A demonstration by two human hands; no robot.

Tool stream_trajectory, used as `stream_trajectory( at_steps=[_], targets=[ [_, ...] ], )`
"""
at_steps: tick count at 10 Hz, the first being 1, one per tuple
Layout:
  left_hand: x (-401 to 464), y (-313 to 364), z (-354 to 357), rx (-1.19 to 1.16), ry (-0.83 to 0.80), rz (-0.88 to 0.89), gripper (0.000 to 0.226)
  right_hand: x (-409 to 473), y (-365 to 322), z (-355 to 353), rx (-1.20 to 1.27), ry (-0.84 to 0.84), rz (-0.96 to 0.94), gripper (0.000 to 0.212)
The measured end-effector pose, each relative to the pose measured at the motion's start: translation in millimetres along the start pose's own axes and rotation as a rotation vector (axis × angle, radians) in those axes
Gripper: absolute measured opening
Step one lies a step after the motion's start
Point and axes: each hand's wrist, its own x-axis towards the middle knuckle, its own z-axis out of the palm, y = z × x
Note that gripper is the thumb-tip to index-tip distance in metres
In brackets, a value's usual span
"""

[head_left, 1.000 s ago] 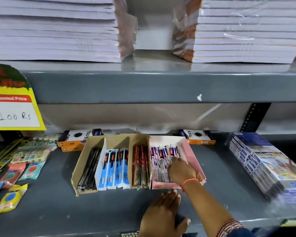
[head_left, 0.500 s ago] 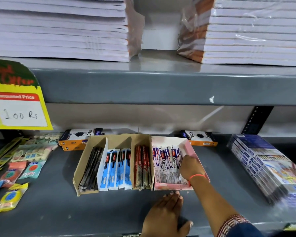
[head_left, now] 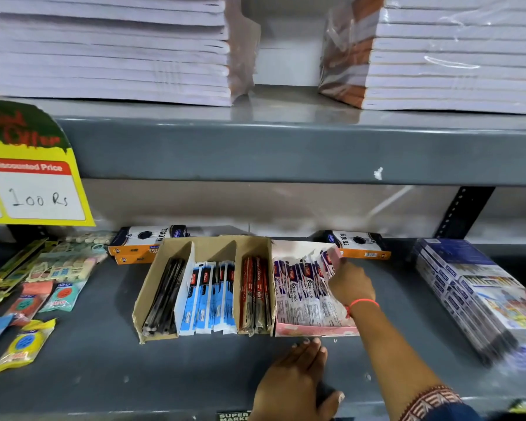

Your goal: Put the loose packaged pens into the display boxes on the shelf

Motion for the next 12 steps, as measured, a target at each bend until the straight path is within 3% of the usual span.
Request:
stream_trajectory(
  at_steps=[1,2,4,5,6,9,10,11,12],
  targets=[
    [-0.4,1.2,-4.4,-0.017,-0.024,-0.007,0.060,1.7,1.4,0.2,0.067,-0.063,0.036,0.038],
    [-0.1,1.3,-5.9,-0.031,-0.040,-0.015,0.065,-3.2,2.1,5.9,0.022,-0.083,0.042,0.038],
    [1.1,2.0,-7.1,-0.041,-0.098,-0.024,0.061,-8.0,-0.6,11.2,-0.232,0.003,-0.053,0.036],
    [2.4,0.1,-7.5,-0.044,-0.136,-0.039,0.071,-13.9,-6.4,11.4,-0.365,0.067,-0.144,0.036],
    [2.9,3.3,-13.1,-0.065,-0.185,-0.038,0.064,-19.7,-8.2,16.1,-0.455,0.025,-0.193,0.034],
    [1.4,4.3,-14.8,-0.039,-0.239,-0.048,0.064,-33.5,-6.1,22.7,-0.320,-0.004,-0.232,0.039],
    [3.8,6.5,-19.5,-0.042,-0.278,-0.086,0.064,-46.6,0.9,15.6,-0.231,0.135,-0.240,0.046],
    [5.5,14.0,-35.3,-0.009,-0.320,-0.095,0.078,-65.9,15.6,6.8,-0.199,0.192,-0.260,0.051],
    [1.6,27.3,-56.7,0.029,-0.395,-0.106,0.071,-84.8,41.5,3.3,-0.208,0.220,-0.300,0.047]
  ],
)
